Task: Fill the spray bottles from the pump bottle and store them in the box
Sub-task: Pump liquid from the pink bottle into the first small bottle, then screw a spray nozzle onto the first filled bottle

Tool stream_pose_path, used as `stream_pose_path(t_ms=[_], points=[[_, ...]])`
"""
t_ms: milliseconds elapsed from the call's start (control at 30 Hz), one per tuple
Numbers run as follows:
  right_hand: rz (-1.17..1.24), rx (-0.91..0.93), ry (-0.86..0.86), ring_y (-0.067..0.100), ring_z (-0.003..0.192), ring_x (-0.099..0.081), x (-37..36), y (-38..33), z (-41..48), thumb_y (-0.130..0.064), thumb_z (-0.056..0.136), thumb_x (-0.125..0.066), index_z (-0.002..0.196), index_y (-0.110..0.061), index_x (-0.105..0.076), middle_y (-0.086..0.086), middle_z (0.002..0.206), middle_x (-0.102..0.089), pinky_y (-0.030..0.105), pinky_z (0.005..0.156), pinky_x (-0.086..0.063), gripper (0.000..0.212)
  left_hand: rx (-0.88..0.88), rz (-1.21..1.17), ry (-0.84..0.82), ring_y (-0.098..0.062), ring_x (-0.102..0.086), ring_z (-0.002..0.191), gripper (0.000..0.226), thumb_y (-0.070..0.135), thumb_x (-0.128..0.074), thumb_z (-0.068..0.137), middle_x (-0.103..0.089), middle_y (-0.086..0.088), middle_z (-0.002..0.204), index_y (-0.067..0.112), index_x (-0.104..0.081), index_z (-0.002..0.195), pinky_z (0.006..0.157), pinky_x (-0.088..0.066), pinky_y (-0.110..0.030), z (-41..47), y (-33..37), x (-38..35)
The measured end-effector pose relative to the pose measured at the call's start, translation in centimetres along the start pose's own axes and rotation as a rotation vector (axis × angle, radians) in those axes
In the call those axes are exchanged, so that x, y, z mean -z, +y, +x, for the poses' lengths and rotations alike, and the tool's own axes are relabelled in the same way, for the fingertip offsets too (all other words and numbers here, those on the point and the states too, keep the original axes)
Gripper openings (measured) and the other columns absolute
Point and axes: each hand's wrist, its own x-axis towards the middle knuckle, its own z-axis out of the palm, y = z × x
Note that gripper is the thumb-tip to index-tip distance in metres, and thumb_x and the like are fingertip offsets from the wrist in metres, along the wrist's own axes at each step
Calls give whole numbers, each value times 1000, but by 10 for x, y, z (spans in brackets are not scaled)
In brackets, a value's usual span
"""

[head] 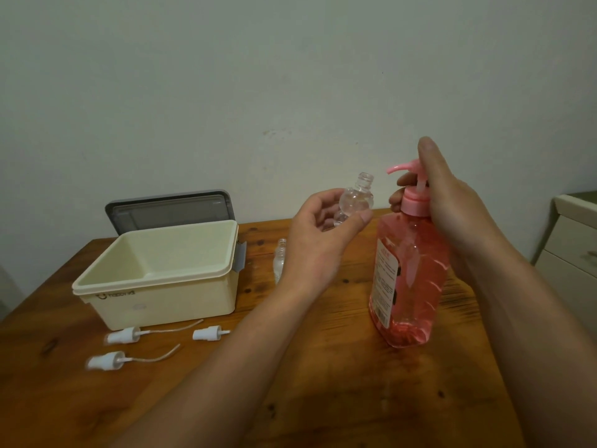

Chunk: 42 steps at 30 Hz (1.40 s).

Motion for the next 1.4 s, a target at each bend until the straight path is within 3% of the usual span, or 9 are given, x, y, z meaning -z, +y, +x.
stream_pose_path(t_ms=[267,400,533,667,833,967,1100,1233,1400], points=[[-10,23,76,9,98,-65,1,3,-2,-72,92,-37,113,-27,-63,-7,107,-68,32,76,-50,57,3,6,6,14,-62,84,44,19,-75,83,-66,11,107,18,-58,123,69,-47,-3,-9,2,14],[7,50,131,-2,80,-61,1,2,-5,-67,94,-38,112,-28,-57,-12,100,-64,22,63,-44,47,-7,23,24,11,-63,85,43,19,-75,83,-67,8,108,17,-59,123,69,-48,-4,-14,4,22],[25,83,189,4,83,-64,-1,4,-10,-66,94,-42,108,-32,-57,-10,95,-64,28,70,-51,40,13,43,32,5,-64,93,46,24,-75,82,-68,8,112,20,-58,126,68,-48,-4,-21,4,31],[28,137,230,-1,78,-67,-3,0,-13,-64,94,-45,114,-31,-54,-13,109,-65,21,58,-54,40,13,57,53,9,-63,92,41,23,-76,81,-68,11,109,24,-59,119,71,-49,-5,-27,4,42],[-70,269,339,6,122,-50,-9,-5,-16,-62,93,-47,121,-32,-53,-13,130,-55,34,103,-44,42,22,65,68,6,-63,95,43,23,-75,82,-67,11,110,24,-59,121,72,-49,-4,-37,1,53],[-65,390,350,-14,115,-45,-24,-10,-32,-46,99,-50,123,-27,-56,-22,124,-47,-2,86,-31,32,38,84,76,3,-64,99,45,25,-75,81,-68,10,113,22,-59,124,76,-50,-7,-48,-5,64],[-91,516,322,9,141,-32,-45,-7,-44,-41,97,-50,120,-26,-58,-25,130,-49,25,106,-37,29,49,71,97,6,-64,94,40,20,-75,81,-69,10,108,22,-62,119,77,-52,-9,-54,-8,74],[-147,647,309,10,143,-31,-61,-6,-57,-33,97,-51,117,-19,-63,-5,139,-55,20,112,-26,28,56,90,116,3,-65,97,41,22,-74,81,-69,11,109,22,-61,120,80,-54,-13,-60,-10,82],[-89,572,168,6,134,-40,-84,-1,-68,-32,95,-54,118,-21,-63,-12,133,-54,11,104,-28,27,64,78,131,-3,-67,98,42,23,-74,81,-71,7,110,20,-61,121,84,-55,-17,-68,-14,91]])
